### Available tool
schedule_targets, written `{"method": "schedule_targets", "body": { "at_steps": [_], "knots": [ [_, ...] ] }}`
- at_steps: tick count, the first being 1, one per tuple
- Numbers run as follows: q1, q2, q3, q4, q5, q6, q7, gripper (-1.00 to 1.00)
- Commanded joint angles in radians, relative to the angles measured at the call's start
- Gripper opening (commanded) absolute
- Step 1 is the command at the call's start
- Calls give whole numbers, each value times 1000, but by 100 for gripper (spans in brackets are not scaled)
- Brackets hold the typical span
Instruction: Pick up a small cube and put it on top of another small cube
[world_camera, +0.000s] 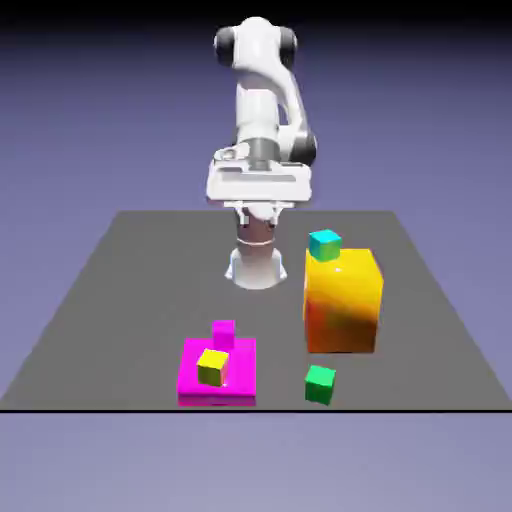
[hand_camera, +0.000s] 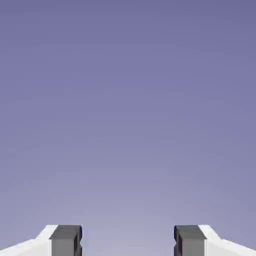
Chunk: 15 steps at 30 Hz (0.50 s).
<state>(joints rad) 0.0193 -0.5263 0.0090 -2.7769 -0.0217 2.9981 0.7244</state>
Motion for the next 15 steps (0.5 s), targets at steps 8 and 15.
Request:
{"method": "schedule_targets", "body": {
  "at_steps": [8, 15],
  "knots": [
    [49, 290, 60, 220, -144, -258, -110, 0],
    [91, 544, 112, 412, -270, -484, -206, 0]
  ]
}}
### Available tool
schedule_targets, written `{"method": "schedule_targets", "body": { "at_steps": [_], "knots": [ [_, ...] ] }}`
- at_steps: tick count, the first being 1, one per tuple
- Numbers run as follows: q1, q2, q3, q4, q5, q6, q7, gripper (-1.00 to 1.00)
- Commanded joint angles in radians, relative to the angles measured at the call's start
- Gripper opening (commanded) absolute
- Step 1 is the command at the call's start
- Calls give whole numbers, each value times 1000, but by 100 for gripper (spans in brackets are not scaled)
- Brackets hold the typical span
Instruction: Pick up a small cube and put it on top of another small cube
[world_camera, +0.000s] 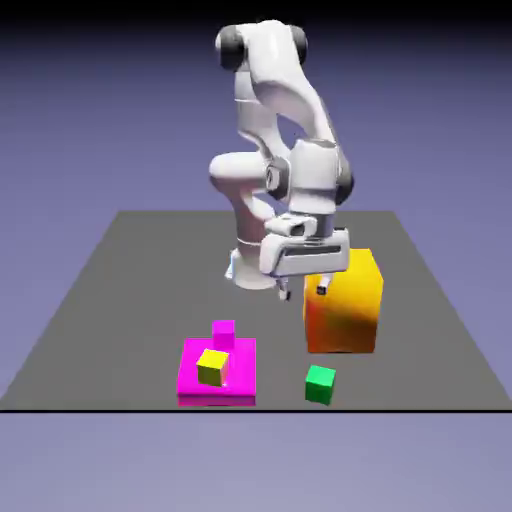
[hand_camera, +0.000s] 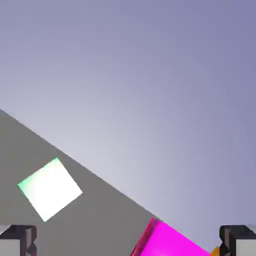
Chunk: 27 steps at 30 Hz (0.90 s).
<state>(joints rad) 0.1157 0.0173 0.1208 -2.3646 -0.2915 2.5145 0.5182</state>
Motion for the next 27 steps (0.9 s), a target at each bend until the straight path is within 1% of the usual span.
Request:
{"method": "schedule_targets", "body": {
  "at_steps": [1, 14, 16, 19, 20, 21, 24, 27],
  "knots": [
    [1, 36, 7, 28, -18, -32, -14, 0],
    [80, 507, 104, 385, -252, -451, -192, 0],
    [80, 511, 105, 387, -253, -454, -194, 0],
    [74, 614, 60, 358, -321, -327, -146, 0],
    [74, 614, 60, 358, -321, -327, -146, -100],
    [74, 614, 60, 358, -321, -327, -146, -100],
    [78, 510, 103, 389, -251, -457, -193, -100],
    [-20, 459, -3, 465, -120, -585, -178, -100]
  ]
}}
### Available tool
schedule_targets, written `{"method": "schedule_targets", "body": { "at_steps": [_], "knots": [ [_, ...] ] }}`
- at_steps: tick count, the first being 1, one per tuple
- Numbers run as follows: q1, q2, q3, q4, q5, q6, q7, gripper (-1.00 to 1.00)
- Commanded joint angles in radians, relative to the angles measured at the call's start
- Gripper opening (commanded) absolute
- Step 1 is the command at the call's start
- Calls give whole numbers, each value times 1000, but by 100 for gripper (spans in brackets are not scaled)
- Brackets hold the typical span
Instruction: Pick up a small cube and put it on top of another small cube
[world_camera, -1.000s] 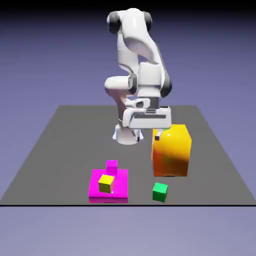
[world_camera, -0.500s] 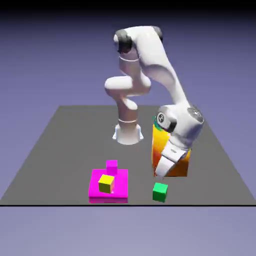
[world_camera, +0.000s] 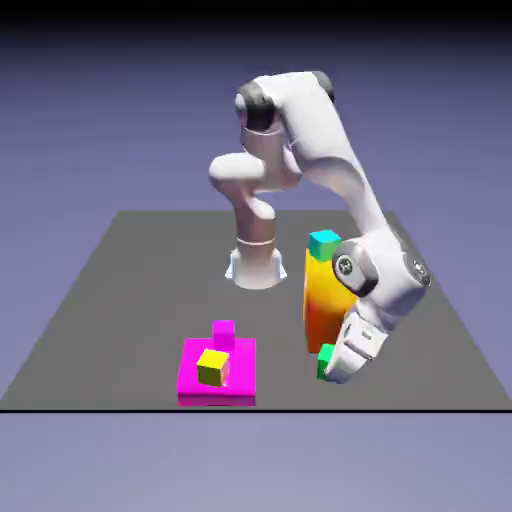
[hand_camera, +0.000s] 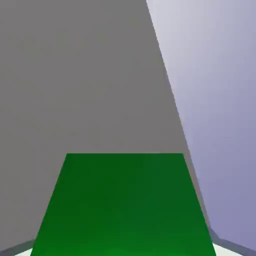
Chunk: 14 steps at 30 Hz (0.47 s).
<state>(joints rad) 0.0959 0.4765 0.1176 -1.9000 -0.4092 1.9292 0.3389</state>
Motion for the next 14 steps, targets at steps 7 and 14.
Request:
{"method": "schedule_targets", "body": {
  "at_steps": [7, 14],
  "knots": [
    [-136, -57, -145, 69, 167, -127, 26, -100],
    [-139, -49, -147, 46, 164, -96, 29, 100]
  ]
}}
